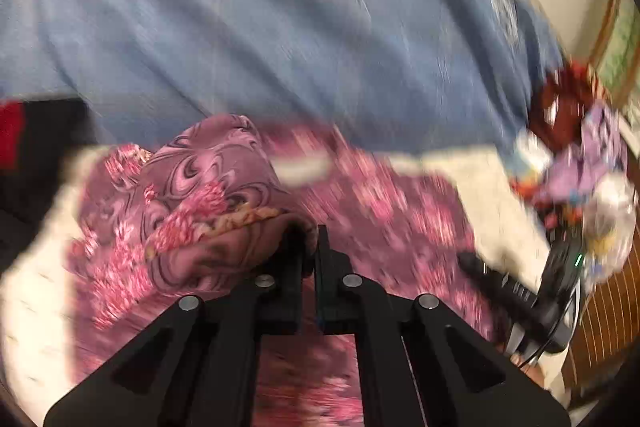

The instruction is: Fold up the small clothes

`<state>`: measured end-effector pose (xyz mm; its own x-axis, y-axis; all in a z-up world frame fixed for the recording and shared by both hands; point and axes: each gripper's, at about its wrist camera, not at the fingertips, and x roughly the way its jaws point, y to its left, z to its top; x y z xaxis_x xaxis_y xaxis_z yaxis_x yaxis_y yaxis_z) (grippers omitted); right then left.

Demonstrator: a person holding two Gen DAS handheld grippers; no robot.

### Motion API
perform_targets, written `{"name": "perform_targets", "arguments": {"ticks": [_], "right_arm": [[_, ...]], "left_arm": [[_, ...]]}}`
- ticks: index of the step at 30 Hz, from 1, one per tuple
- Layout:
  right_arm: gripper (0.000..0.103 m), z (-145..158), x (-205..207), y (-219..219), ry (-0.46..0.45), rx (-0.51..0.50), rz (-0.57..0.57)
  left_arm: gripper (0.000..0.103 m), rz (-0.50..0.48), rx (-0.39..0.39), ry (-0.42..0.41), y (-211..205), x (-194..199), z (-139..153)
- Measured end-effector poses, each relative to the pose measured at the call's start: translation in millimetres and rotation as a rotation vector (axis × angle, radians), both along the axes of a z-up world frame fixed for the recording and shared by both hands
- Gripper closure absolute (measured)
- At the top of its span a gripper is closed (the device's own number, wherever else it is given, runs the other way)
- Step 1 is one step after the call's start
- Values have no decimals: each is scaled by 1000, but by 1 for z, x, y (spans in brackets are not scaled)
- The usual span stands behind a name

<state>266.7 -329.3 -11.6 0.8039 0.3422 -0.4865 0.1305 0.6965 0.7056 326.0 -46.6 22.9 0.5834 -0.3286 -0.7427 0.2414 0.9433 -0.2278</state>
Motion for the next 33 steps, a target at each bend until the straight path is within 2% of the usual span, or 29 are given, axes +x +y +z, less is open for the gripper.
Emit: {"name": "perform_targets", "arguments": {"ticks": [2, 5, 8, 10, 11, 12, 13, 15, 17, 18, 19, 20, 21, 24, 26, 28, 30, 32, 33], "right_arm": [[87, 0, -1, -1, -3, 5, 1], [87, 0, -1, -1, -3, 9, 0], [87, 0, 0, -2, 5, 5, 0], [87, 4, 2, 2, 34, -26, 0], [87, 9, 5, 7, 63, -66, 5], [83, 17, 7, 15, 95, -121, 12], [75, 25, 9, 24, 107, -159, 33], [68, 43, 8, 51, 87, -204, 107], [59, 65, 5, 94, 48, -303, 205], [48, 72, 4, 114, 31, -349, 252], [40, 80, 3, 140, 10, -417, 309], [38, 86, 2, 159, -6, -476, 344], [37, 93, 0, 189, -43, -577, 397], [28, 99, -3, 244, -109, -825, 462], [26, 94, 2, 276, -129, -987, 495], [27, 85, 4, 297, -143, -1086, 541], [27, 72, 9, 317, -152, -1230, 554], [32, 62, 15, 325, -162, -1296, 569], [53, 60, 18, 325, -167, -1297, 576]], "left_arm": [[98, -15, 42, 42, -20, -5, -17], [77, -48, 54, 90, -26, -18, -31], [63, -53, -54, 78, 4, -47, -23], [43, -14, -136, 34, 37, -64, -15], [41, 21, -157, 10, 52, -67, -11], [40, 74, -180, -17, 75, -70, -7], [40, 113, -200, -27, 91, -70, -4], [40, 205, -244, -30, 126, -66, -6], [40, 275, -287, 5, 155, -58, -11], [40, 304, -302, 24, 166, -55, -15], [40, 333, -324, 39, 176, -54, -20], [40, 352, -342, 53, 184, -53, -22], [40, 376, -365, 76, 192, -53, -26], [40, 398, -414, 94, 204, -51, -32], [40, 414, -402, 76, 208, -52, -30], [40, 417, -400, 70, 208, -53, -28], [40, 411, -404, 69, 208, -54, -27], [40, 411, -389, 63, 207, -53, -26], [40, 412, -380, 63, 207, -52, -26]]}}
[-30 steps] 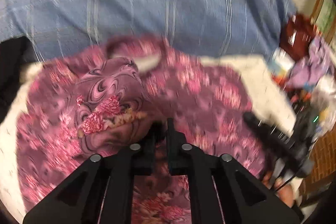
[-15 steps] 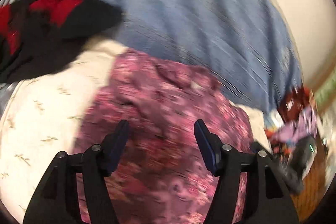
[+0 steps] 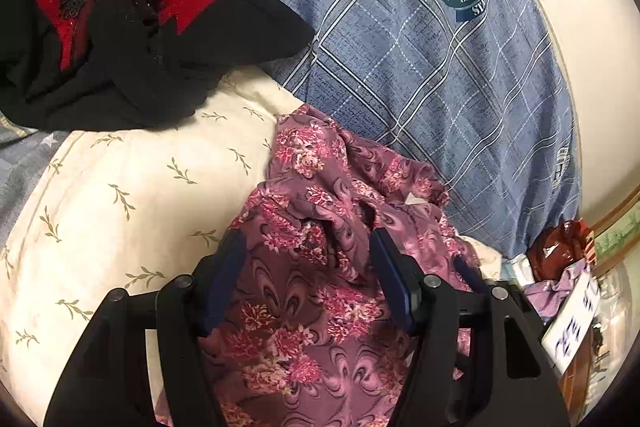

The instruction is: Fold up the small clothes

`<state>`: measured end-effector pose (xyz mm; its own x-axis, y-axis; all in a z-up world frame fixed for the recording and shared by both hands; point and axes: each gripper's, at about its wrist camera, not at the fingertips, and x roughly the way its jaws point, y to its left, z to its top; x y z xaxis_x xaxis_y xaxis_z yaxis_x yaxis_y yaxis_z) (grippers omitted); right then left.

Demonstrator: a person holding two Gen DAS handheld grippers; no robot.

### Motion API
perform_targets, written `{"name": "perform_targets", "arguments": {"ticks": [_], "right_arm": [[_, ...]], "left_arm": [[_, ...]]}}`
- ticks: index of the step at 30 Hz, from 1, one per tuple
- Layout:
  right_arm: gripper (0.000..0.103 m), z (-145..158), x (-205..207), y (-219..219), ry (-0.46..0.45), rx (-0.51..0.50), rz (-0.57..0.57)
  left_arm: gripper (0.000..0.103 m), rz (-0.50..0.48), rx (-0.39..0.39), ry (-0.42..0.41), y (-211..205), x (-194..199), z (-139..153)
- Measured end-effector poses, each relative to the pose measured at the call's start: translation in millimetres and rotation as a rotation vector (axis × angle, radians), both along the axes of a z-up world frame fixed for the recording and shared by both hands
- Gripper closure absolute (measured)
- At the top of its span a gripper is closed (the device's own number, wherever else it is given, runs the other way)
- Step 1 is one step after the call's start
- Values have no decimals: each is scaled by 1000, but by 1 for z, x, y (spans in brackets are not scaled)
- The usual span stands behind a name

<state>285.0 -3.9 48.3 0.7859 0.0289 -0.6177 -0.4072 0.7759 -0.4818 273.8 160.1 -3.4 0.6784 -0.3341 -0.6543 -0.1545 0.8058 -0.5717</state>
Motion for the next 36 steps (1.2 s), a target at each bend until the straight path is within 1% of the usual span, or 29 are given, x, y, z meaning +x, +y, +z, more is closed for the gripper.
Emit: {"name": "perform_targets", "arguments": {"ticks": [1, 2, 3, 5, 7, 8, 9, 10, 11, 12, 13, 14, 16, 17, 18, 19, 22, 24, 26, 27, 28, 29, 30, 31, 33, 34, 35, 36], "right_arm": [[93, 1, 6, -5, 30, 37, -5], [94, 7, 13, -18, 76, 126, -33], [93, 14, 15, -32, 88, 209, -60], [93, 32, 19, -87, 94, 475, -171], [93, 35, 20, -139, 105, 684, -283], [93, 32, 20, -171, 117, 800, -356], [93, 22, 19, -207, 144, 918, -437], [93, 10, 18, -235, 173, 1003, -502], [93, -6, 15, -265, 202, 1070, -587], [92, -18, 13, -284, 225, 1109, -639], [86, -26, 13, -295, 250, 1146, -653], [85, -37, 9, -309, 288, 1209, -680], [78, -44, 2, -320, 308, 1279, -680], [68, -47, -2, -325, 305, 1314, -672], [58, -47, -5, -327, 297, 1326, -675], [54, -47, -7, -330, 284, 1349, -674], [52, -49, -2, -331, 272, 1386, -694], [52, -54, 3, -335, 274, 1430, -712], [52, -51, 2, -337, 260, 1444, -721], [53, -49, 5, -336, 245, 1439, -720], [64, -49, 9, -336, 244, 1430, -719], [75, -46, 14, -336, 261, 1441, -704], [97, -41, 20, -336, 285, 1465, -674], [97, -33, 21, -337, 277, 1489, -644], [97, -7, 16, -338, 206, 1556, -531], [97, 5, 12, -338, 168, 1572, -484], [97, 8, 9, -338, 154, 1570, -474], [97, 5, 8, -337, 164, 1558, -480]], "left_arm": [[40, -3, 3, -1, 0, 1, -1], [40, -7, 2, 0, 0, 2, -1], [40, -9, 1, 3, 0, 3, -2], [40, -11, -2, 7, 0, 5, -3], [40, -16, -5, 16, -2, 7, -5], [40, -21, -7, 19, -3, 8, -7], [40, -28, -8, 22, -4, 8, -8], [40, -36, -10, 27, -7, 9, -9], [40, -44, -14, 29, -8, 10, -10], [40, -51, -25, 30, -10, 10, -11], [40, -61, -43, 33, -11, 11, -13], [40, -71, -61, 38, -13, 11, -14], [40, -102, -111, 44, -18, 12, -17], [40, -109, -127, 47, -21, 12, -19], [36, -114, -141, 52, -25, 13, -20], [30, -116, -154, 59, -28, 14, -22], [29, -104, -201, 89, -37, 23, -27], [29, -94, -207, 113, -43, 34, -29], [30, -74, -192, 110, -48, 48, -27], [54, -59, -170, 101, -48, 53, -24], [87, -48, -139, 92, -48, 59, -19], [97, -41, -112, 86, -46, 63, -13], [97, -22, -103, 76, -41, 63, -7], [97, -1, -90, 63, -36, 61, -1], [97, 50, 0, 37, -28, 51, 11], [97, 70, 38, 34, -25, 46, 12], [101, 90, 72, 46, -22, 41, 9], [103, 108, 112, 75, -18, 40, 4]]}}
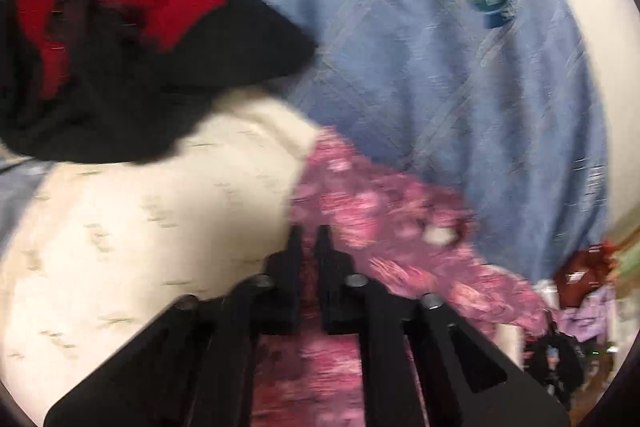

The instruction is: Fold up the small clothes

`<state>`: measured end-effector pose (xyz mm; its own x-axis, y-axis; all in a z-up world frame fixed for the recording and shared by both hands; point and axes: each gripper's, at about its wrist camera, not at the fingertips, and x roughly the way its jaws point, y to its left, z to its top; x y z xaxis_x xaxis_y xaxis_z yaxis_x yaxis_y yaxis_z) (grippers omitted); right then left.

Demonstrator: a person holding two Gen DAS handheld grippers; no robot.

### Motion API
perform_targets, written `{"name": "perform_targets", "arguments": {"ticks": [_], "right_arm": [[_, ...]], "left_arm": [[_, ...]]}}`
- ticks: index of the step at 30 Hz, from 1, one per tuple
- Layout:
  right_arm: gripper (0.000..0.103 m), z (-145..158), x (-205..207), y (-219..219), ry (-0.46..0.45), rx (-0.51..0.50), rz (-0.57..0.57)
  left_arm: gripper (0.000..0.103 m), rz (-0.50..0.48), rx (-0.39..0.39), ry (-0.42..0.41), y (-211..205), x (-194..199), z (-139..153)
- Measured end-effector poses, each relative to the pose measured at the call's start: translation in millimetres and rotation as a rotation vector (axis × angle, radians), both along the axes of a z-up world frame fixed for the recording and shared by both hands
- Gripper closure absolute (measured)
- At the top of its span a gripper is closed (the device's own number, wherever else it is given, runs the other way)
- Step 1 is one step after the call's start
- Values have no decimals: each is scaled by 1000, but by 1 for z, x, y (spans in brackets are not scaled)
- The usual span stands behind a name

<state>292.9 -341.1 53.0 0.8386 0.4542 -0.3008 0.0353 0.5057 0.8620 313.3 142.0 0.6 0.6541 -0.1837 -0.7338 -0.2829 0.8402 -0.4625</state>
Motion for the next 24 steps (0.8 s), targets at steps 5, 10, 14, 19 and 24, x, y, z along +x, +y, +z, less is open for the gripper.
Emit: {"name": "perform_targets", "arguments": {"ticks": [5, 10, 14, 19, 24], "right_arm": [[97, -75, -5, -2, 298, -62, 24], [79, -58, -32, -16, 246, -68, -30], [65, -24, -52, -29, 146, -126, -148], [55, -17, -34, -29, 168, -178, -100], [54, -32, 4, -18, 233, -255, -55]], "left_arm": [[103, 8, -43, 154, 22, -10, -37], [100, -43, -99, 27, 16, -30, 3], [47, -134, -132, -4, -15, -19, 24], [39, -220, -179, 47, -53, 1, 1], [50, -161, -266, 122, -42, 27, -29]]}}
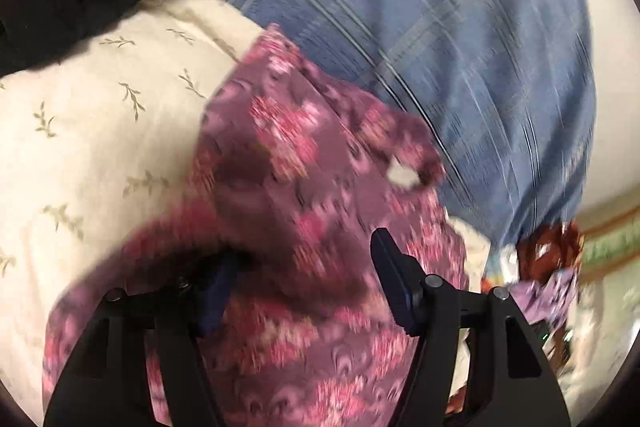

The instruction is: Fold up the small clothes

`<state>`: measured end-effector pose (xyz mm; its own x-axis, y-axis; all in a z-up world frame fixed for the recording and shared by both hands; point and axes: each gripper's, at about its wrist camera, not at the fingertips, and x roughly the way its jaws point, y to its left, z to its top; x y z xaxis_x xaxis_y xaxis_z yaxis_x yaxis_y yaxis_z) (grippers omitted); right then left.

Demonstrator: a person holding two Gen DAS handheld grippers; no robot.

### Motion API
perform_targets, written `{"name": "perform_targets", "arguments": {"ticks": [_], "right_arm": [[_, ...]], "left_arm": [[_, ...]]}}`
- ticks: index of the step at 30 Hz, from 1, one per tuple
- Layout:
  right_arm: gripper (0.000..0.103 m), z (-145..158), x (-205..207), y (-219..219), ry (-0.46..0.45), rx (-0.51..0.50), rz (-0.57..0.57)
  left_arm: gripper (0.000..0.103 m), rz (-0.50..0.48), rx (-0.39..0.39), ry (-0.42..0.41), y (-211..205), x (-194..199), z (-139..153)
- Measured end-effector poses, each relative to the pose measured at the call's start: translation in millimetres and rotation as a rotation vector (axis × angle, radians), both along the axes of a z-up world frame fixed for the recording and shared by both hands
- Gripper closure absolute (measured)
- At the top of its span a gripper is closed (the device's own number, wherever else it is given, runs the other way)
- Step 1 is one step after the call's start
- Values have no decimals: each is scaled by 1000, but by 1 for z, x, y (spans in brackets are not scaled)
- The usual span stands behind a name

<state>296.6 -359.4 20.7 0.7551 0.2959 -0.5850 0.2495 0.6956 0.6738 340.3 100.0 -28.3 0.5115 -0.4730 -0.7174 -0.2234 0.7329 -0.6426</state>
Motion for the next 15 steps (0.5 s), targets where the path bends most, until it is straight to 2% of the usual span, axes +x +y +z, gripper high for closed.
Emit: {"name": "perform_targets", "arguments": {"ticks": [1, 2, 3, 4, 7, 8, 9, 10, 12, 14, 15], "right_arm": [[54, -3, 10, 6, 29, -47, 21], [61, -6, 21, 14, 67, -87, 59], [94, -6, 28, 21, 83, -124, 92], [95, -2, 27, 25, 66, -143, 110], [95, 25, 14, 30, -104, -133, 135], [95, 26, 12, 30, -115, -131, 133], [95, 20, 10, 29, -102, -122, 137], [95, 7, 11, 27, -49, -128, 140], [94, -22, 12, 27, 80, -157, 161], [94, -26, 3, 20, 66, -111, 143], [85, -22, -1, 16, 63, -98, 124]], "left_arm": [[93, 6, 5, 9, 6, 7, -3], [95, 3, 26, 19, 9, 12, -4], [96, 8, 31, 20, 14, 12, -4], [96, 18, 26, 5, 19, 9, -1], [95, 23, 138, -50, 20, -10, 6], [95, 29, 169, -43, 20, -12, 2], [95, 29, 178, -25, 21, -15, -6], [95, 20, 160, 3, 22, -18, -16], [92, 12, 150, -23, 26, -25, -13], [92, -6, 143, -31, 30, -34, -5], [91, -9, 124, -43, 34, -42, 2]]}}
